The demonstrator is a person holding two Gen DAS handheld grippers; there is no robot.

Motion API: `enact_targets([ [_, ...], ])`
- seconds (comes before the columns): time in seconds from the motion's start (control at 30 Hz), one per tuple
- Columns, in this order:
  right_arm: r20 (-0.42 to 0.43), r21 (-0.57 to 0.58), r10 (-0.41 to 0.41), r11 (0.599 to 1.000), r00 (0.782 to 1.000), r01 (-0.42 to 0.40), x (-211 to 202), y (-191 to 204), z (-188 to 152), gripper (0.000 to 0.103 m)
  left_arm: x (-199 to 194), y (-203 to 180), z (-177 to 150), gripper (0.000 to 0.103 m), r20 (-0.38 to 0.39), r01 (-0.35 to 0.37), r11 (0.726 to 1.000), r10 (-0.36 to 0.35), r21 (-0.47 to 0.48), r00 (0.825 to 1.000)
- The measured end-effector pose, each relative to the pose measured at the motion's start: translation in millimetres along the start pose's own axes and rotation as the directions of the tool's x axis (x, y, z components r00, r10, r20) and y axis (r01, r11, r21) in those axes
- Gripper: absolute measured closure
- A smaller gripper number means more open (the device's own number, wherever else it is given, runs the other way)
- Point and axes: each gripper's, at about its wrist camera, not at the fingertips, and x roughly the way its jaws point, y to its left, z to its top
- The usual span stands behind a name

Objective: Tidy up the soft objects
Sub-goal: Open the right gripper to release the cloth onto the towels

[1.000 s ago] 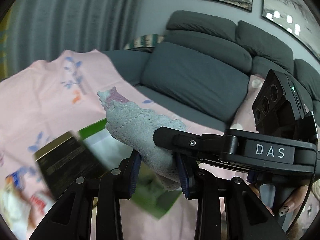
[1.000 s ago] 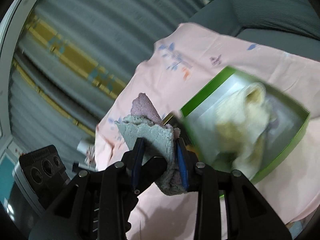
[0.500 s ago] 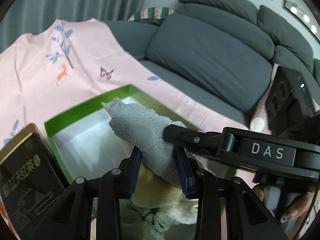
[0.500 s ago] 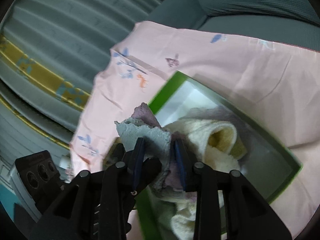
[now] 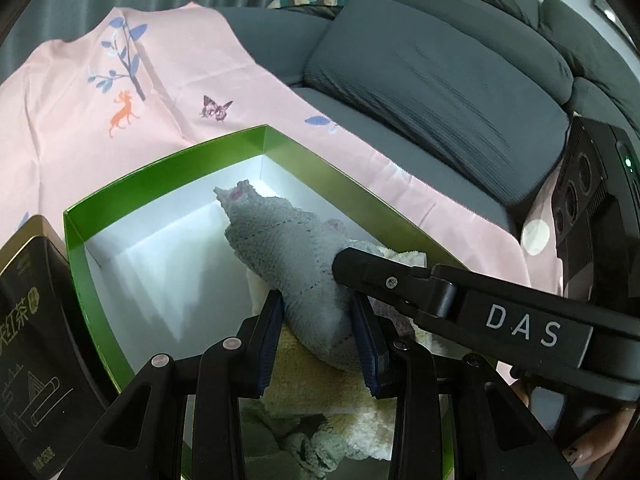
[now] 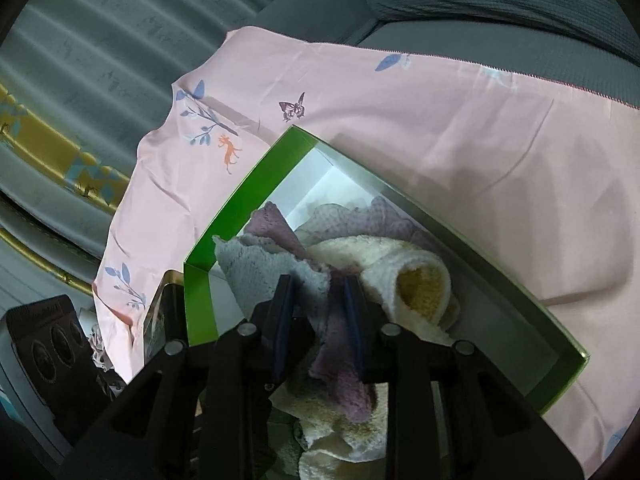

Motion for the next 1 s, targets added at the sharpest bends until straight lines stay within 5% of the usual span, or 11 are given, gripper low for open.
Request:
enact_targets([
  [1.0,-0.008,-0.002,-0.038,0.999,0.999,0.038,3.4,-1.2,-3.8,0.079,9.4,6.5,1.8,0.06,-0.059,-0.004,0.999,0.001,-0.051,0.998],
])
